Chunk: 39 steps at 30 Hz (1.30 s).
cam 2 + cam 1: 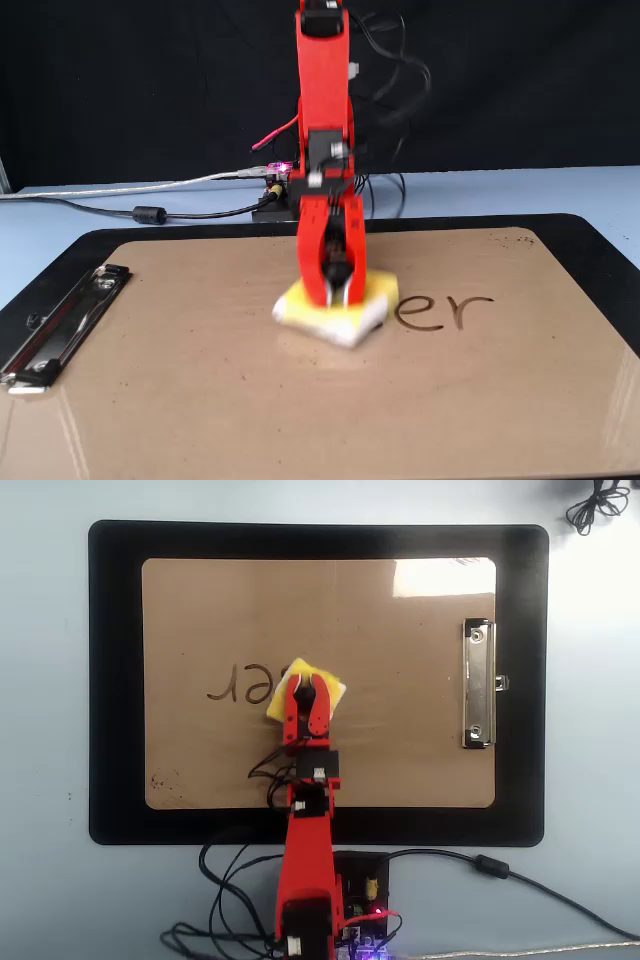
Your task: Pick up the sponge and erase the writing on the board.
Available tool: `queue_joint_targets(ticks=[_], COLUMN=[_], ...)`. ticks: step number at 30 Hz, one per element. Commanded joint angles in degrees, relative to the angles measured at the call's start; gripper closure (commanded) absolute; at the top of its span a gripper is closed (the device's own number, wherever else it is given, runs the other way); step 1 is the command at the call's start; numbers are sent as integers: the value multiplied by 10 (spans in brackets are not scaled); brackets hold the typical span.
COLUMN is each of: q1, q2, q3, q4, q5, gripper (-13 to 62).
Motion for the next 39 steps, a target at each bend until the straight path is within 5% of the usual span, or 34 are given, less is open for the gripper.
queue_joint_targets(ticks=[1,4,10,18,20,26,29,35,39], q1=[-17,-47,-62,-62,-65,-100,-126,-166,-193], q2=[92,71,-195,200,188,-136,-112,160,32], q3=[44,35,-242,58,47,-236,-219,25,-72], q4=[1,0,1,134,155,105,103,105,94], q5=[-15,-16,-18,-18,-18,-26,-29,-29,-30], gripper=[573,574,573,573,573,573,573,573,573])
